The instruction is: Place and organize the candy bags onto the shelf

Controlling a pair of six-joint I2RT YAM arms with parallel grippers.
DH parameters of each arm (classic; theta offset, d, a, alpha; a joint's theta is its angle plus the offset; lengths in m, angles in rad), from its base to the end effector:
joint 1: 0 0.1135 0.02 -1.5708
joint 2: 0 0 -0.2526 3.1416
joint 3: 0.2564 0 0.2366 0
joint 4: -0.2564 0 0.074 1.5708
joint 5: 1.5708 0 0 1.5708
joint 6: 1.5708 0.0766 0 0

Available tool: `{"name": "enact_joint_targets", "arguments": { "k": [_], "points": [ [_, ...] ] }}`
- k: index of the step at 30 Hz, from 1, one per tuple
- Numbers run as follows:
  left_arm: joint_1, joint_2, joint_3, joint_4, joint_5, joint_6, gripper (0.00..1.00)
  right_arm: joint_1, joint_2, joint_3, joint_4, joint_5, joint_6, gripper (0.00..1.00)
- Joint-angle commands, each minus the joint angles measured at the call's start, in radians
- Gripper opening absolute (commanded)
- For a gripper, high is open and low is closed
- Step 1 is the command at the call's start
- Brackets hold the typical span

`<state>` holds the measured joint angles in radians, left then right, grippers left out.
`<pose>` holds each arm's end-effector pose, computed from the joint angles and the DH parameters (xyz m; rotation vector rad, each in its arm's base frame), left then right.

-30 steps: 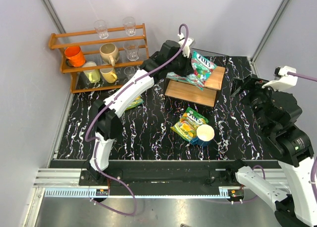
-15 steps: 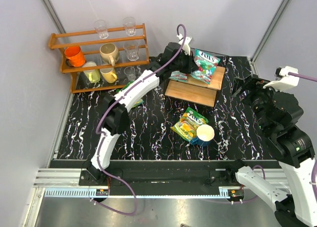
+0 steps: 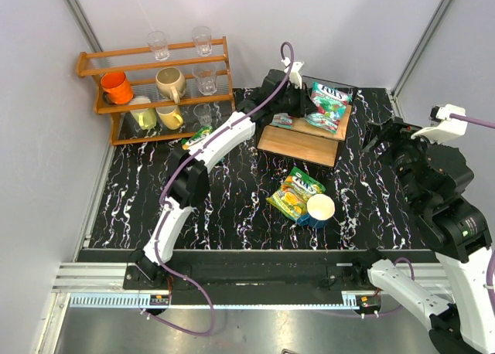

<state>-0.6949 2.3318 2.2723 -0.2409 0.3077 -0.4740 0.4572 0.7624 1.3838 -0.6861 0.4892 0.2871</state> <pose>0.4204 -0.3807 0.2992 0.4461 1.9557 -1.0683 0.1324 0.0250 0.4608 0.2353 1.6136 0.1720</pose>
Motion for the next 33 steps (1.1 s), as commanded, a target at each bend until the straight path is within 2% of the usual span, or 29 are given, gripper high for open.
{"name": "enact_joint_targets", "arguments": {
  "k": [1, 5, 6, 8, 9, 11, 12, 13, 21, 28, 33],
  "points": [
    [-0.014, 0.006, 0.064, 0.112, 0.044, -0.031, 0.05, 0.0, -0.011, -0.009, 0.011, 0.037, -0.011, 0.86],
    [-0.02, 0.017, 0.059, 0.117, 0.044, -0.035, 0.1, 0.0, -0.011, -0.011, 0.011, 0.041, -0.014, 0.86],
    [-0.021, 0.017, 0.053, 0.121, 0.041, -0.037, 0.21, 0.0, -0.011, -0.011, 0.011, 0.043, -0.012, 0.86],
    [-0.02, 0.011, 0.035, 0.126, 0.031, -0.035, 0.36, 0.0, -0.012, -0.017, 0.011, 0.043, -0.014, 0.86],
    [-0.02, 0.002, 0.03, 0.127, 0.027, -0.032, 0.51, 0.0, -0.012, -0.019, 0.011, 0.046, -0.012, 0.86],
    [-0.02, -0.012, 0.015, 0.129, 0.011, -0.018, 0.72, 0.0, -0.009, -0.023, 0.011, 0.045, -0.012, 0.87],
    [-0.02, -0.026, 0.01, 0.127, 0.008, -0.014, 0.87, 0.0, -0.009, -0.022, 0.013, 0.045, -0.014, 0.87],
    [-0.017, -0.035, 0.012, 0.126, 0.007, -0.005, 0.99, 0.0, -0.011, -0.025, 0.011, 0.046, -0.012, 0.87],
    [-0.002, -0.138, 0.039, 0.083, 0.011, 0.012, 0.99, 0.0, -0.002, -0.032, 0.026, 0.048, -0.009, 0.87],
    [-0.002, -0.216, 0.038, 0.123, 0.116, -0.035, 0.99, 0.0, 0.006, -0.052, 0.051, 0.037, -0.008, 0.87],
    [0.001, -0.34, -0.006, 0.074, 0.107, 0.009, 0.99, -0.002, 0.037, -0.055, 0.08, 0.006, -0.016, 0.86]
  ]
}}
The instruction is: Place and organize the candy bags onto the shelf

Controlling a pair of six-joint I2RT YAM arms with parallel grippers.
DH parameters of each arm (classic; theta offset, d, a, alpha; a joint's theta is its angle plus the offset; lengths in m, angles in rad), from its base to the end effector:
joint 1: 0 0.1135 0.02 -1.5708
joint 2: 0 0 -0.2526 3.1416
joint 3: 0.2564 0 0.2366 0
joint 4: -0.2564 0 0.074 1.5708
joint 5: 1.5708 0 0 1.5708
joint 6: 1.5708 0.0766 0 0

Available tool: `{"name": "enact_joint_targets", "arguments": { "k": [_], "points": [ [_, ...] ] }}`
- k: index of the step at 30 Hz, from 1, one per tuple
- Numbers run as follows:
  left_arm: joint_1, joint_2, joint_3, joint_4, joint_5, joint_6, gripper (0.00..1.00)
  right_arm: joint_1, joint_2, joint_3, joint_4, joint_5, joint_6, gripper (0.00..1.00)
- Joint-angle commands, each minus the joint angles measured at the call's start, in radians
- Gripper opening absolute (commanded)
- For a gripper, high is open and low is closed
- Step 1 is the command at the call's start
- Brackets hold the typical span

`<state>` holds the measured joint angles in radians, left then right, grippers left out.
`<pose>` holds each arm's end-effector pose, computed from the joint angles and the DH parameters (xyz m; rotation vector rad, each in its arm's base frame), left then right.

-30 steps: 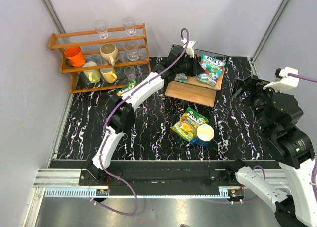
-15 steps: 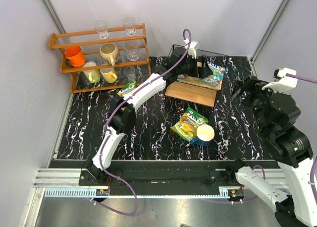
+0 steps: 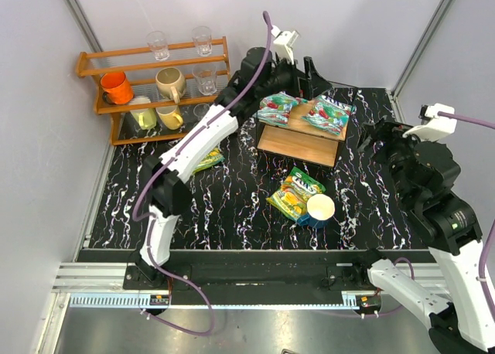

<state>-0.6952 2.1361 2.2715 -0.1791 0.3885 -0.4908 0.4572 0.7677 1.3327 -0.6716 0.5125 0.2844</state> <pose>0.3798 -0.3546 0.4108 0.4993 1.6835 -1.2047 0.1416 0.0278 0.4472 0.2404 1.6479 0.1320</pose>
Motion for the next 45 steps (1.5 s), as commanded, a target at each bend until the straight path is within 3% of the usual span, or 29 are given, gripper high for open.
{"name": "enact_joint_targets", "arguments": {
  "k": [1, 11, 18, 30, 45],
  "points": [
    [0.006, -0.177, -0.032, -0.005, 0.009, 0.062, 0.99, 0.0, 0.06, -0.003, 0.069, -0.029, -0.013, 0.86],
    [0.097, -0.713, -0.598, -0.069, -0.198, 0.185, 0.99, 0.0, 0.402, 0.069, 0.205, -0.235, 0.088, 0.81],
    [0.099, -0.863, -0.837, -0.086, -0.25, 0.199, 0.99, 0.0, 0.707, 0.218, 0.244, -0.276, 0.162, 0.72],
    [0.1, -0.923, -0.92, -0.095, -0.278, 0.236, 0.99, 0.0, 0.987, 0.393, 0.237, -0.227, 0.2, 0.59],
    [0.105, -0.941, -0.966, -0.091, -0.283, 0.233, 0.99, 0.0, 1.075, 0.415, 0.234, -0.192, 0.205, 0.46]
  ]
}}
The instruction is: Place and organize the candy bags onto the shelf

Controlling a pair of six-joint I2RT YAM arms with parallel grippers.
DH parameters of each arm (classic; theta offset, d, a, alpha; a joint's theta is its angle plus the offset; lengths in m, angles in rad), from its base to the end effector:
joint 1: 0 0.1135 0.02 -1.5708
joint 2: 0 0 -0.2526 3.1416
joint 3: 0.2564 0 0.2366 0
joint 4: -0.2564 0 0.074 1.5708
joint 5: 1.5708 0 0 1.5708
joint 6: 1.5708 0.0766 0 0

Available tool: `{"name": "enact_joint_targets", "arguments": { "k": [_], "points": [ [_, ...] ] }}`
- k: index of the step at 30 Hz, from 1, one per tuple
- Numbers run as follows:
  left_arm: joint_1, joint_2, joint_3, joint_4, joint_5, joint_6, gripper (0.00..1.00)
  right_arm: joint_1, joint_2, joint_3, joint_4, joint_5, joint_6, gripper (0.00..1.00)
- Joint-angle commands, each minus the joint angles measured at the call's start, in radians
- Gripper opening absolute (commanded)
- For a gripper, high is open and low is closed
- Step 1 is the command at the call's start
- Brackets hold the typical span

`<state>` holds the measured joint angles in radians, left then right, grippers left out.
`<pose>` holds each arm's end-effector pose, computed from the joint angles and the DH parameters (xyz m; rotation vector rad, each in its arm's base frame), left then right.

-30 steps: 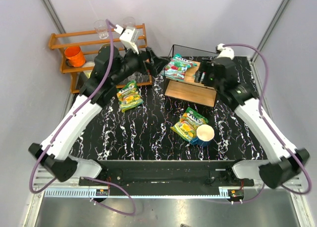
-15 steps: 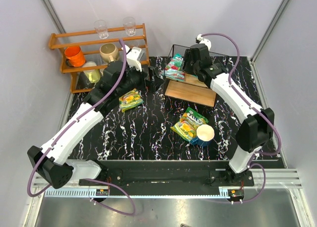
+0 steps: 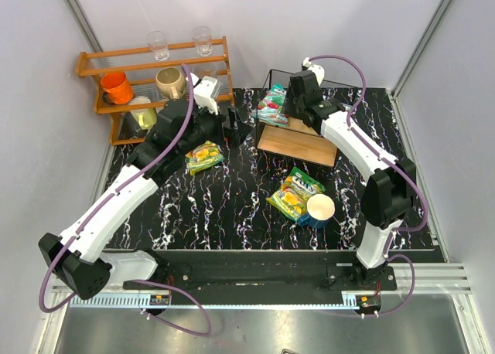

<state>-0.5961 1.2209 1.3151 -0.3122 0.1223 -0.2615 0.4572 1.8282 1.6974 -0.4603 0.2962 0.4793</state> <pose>0.2447 -0.1773 0.3996 0.3964 1.8028 -0.7180 0.4059 0.1748 0.3054 0.1934 2.1329 0.2295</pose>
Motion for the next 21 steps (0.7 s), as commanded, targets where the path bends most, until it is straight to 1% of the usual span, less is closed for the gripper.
{"name": "enact_joint_targets", "arguments": {
  "k": [1, 4, 11, 16, 21],
  "points": [
    [0.005, -0.029, -0.011, 0.044, -0.015, 0.004, 0.99, -0.002, 0.016, 0.048, 0.031, 0.03, 0.01, 0.44],
    [0.007, -0.027, -0.016, 0.044, -0.015, 0.002, 0.99, -0.003, 0.002, 0.033, 0.051, 0.047, 0.002, 0.33],
    [0.005, -0.023, -0.022, 0.05, -0.007, -0.004, 0.99, -0.017, -0.033, 0.024, 0.069, 0.07, -0.041, 0.23],
    [0.007, -0.017, -0.028, 0.062, 0.003, -0.013, 0.99, -0.038, -0.046, 0.015, 0.068, 0.066, -0.045, 0.18],
    [0.007, -0.011, -0.033, 0.071, 0.011, -0.021, 0.99, -0.055, -0.07, -0.01, 0.077, 0.07, -0.047, 0.18]
  ]
}}
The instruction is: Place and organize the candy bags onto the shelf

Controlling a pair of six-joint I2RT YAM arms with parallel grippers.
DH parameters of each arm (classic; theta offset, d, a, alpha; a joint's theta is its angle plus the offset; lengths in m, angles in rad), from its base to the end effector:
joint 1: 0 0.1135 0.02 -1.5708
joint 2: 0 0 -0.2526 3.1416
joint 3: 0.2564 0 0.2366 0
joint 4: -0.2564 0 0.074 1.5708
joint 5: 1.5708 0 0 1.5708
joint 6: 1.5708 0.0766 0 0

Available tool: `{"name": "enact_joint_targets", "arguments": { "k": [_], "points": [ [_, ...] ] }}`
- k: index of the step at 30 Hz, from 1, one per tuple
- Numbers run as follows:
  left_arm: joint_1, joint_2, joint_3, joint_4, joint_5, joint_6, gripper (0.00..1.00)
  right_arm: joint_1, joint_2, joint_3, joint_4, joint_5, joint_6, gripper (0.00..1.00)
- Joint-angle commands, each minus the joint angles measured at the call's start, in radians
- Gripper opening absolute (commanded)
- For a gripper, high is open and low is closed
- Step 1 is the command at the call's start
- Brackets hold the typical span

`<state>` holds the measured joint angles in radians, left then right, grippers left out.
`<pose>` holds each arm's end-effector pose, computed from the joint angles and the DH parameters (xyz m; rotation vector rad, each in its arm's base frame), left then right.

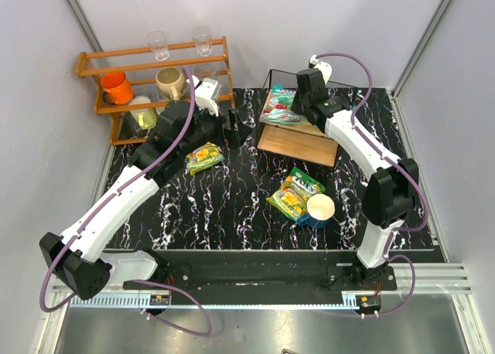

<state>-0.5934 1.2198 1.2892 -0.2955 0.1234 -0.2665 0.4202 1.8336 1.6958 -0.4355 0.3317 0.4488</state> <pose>0.2463 -0.1775 0.3928 0.3913 1.8128 -0.7187 0.4152 0.1582 0.3060 0.2220 2.1018 0.1630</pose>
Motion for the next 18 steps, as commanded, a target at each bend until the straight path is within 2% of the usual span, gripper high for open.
{"name": "enact_joint_targets", "arguments": {
  "k": [1, 3, 5, 7, 9, 13, 14, 16, 18],
  "points": [
    [0.004, -0.008, -0.005, 0.055, 0.015, -0.019, 0.99, -0.023, -0.083, -0.016, 0.052, 0.032, -0.016, 0.18],
    [0.006, -0.005, -0.007, 0.059, 0.018, -0.022, 0.99, -0.024, -0.091, -0.025, 0.061, 0.029, -0.022, 0.26],
    [0.004, -0.003, -0.007, 0.059, 0.021, -0.023, 0.99, -0.024, -0.105, -0.031, 0.078, 0.026, -0.033, 0.41],
    [0.004, -0.005, -0.007, 0.059, 0.021, -0.023, 0.99, -0.024, -0.12, -0.044, 0.092, 0.018, -0.041, 0.48],
    [0.006, -0.008, -0.008, 0.059, 0.019, -0.022, 0.99, -0.024, -0.132, -0.057, 0.122, 0.013, -0.045, 0.54],
    [0.006, -0.014, -0.008, 0.059, 0.015, -0.02, 0.99, -0.026, -0.151, -0.082, 0.207, -0.017, -0.111, 0.55],
    [0.006, -0.016, -0.008, 0.059, 0.015, -0.02, 0.99, -0.024, -0.148, -0.087, 0.249, -0.048, -0.127, 0.54],
    [0.006, -0.017, -0.011, 0.059, 0.012, -0.019, 0.99, -0.024, -0.139, -0.116, 0.302, -0.077, -0.169, 0.24],
    [0.006, -0.02, -0.017, 0.058, 0.012, -0.019, 0.99, -0.024, -0.125, -0.154, 0.389, -0.114, -0.197, 0.03]
  ]
}}
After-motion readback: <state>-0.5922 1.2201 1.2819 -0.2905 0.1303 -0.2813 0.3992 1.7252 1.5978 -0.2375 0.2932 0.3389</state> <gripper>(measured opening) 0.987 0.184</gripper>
